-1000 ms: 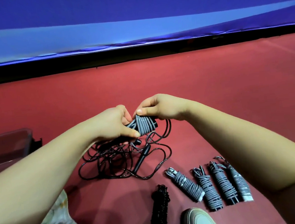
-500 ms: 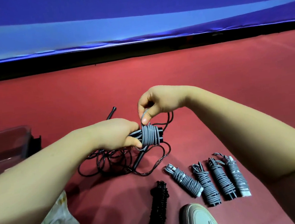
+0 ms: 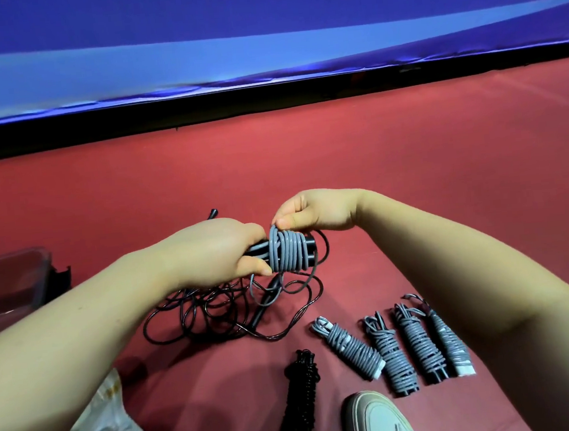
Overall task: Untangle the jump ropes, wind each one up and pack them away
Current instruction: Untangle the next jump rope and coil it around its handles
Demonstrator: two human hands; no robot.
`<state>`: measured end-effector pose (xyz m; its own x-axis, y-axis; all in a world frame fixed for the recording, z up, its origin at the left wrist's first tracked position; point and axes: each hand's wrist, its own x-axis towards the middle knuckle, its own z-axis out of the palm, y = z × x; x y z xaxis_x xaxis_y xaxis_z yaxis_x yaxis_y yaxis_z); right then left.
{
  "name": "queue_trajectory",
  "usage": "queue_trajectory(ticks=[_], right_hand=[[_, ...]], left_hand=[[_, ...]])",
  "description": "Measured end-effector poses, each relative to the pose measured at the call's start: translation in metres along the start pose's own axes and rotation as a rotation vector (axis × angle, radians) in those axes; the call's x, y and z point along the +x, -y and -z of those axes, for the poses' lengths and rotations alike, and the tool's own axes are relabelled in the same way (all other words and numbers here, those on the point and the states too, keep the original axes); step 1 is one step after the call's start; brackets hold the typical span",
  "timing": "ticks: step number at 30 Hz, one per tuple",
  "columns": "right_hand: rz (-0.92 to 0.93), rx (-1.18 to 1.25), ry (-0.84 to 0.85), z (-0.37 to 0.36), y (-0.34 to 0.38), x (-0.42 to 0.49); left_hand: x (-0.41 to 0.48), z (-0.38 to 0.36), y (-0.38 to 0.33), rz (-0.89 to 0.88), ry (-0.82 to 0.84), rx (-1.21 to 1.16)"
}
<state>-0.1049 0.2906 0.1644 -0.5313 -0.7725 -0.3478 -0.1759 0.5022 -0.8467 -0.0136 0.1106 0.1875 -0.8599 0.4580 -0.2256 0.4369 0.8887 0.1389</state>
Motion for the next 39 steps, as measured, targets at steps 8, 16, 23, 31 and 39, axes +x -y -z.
queue_trajectory(ticks=[8, 16, 23, 31, 39], right_hand=[[0.094, 0.141, -0.225, -0.033, -0.016, 0.004], [0.110, 0.274, -0.476, -0.067, -0.001, 0.032], [0.094, -0.299, -0.581, -0.075, -0.021, 0.045], [-0.004, -0.639, -0.749, -0.078, -0.009, 0.056], [0.007, -0.227, -0.420, -0.053, -0.041, 0.045]], left_hand=[[-0.009, 0.002, -0.001, 0.060, -0.180, -0.349], [0.002, -0.003, 0.023, 0.326, -0.385, -1.113], [-0.001, -0.012, 0.041, 0.486, -0.439, -1.472], [-0.003, -0.007, 0.044, 0.586, -0.462, -1.610], [-0.013, 0.005, 0.077, 0.647, -0.598, -1.729]])
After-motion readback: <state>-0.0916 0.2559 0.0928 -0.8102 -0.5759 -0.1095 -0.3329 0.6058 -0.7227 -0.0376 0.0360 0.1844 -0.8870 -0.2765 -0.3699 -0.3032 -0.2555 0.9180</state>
